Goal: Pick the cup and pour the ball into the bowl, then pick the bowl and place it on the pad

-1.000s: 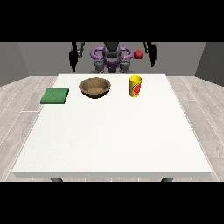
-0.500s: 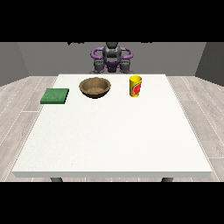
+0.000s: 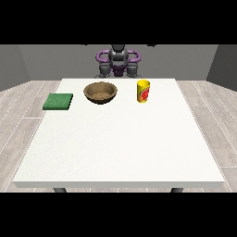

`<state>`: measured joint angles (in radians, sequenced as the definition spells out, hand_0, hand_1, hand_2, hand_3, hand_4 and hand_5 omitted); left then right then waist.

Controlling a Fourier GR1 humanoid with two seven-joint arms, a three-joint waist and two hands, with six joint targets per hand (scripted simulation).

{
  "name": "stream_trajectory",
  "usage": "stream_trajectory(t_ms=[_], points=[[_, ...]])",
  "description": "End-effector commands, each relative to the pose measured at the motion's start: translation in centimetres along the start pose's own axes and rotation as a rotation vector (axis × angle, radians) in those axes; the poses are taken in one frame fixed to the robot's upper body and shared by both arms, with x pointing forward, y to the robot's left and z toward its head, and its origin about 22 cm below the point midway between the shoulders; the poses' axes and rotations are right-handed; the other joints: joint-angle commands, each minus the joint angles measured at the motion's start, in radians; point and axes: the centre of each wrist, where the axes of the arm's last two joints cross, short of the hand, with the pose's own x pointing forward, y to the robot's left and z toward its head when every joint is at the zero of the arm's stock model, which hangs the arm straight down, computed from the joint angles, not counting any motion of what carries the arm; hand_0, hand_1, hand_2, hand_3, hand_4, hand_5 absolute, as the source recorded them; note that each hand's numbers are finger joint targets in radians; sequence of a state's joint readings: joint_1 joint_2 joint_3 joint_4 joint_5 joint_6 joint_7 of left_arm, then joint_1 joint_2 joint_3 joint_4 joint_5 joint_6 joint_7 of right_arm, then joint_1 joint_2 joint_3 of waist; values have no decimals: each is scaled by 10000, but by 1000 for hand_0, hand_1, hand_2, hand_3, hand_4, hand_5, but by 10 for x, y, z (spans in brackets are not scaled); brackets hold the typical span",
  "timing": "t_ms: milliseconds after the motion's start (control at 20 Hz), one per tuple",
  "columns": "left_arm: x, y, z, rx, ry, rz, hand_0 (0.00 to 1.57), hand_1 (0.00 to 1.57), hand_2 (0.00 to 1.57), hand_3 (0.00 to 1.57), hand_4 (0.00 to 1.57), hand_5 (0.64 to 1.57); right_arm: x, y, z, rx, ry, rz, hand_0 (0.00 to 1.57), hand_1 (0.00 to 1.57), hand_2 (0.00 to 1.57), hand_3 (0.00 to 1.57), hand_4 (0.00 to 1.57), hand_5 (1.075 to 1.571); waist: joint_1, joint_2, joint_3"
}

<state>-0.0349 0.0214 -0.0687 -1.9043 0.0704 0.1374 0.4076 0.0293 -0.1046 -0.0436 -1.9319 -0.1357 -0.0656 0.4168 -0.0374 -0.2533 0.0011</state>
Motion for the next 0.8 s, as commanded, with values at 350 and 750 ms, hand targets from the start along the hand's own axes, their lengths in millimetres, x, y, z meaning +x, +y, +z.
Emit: stream_trajectory(t_ms=[350, 750], points=[[-12, 6, -42, 129, -3488, -971, 0, 0, 0, 0, 570, 1520, 7, 1, -28, 531, -3089, -288, 0, 0, 0, 0, 702, 1545, -330, 3917, -13], [-79, 31, -54, 21, -3509, -1500, 0, 0, 0, 0, 307, 1480, 23, -34, -44, 638, -3993, -87, 0, 0, 0, 0, 683, 1553, -442, 4704, -15]])
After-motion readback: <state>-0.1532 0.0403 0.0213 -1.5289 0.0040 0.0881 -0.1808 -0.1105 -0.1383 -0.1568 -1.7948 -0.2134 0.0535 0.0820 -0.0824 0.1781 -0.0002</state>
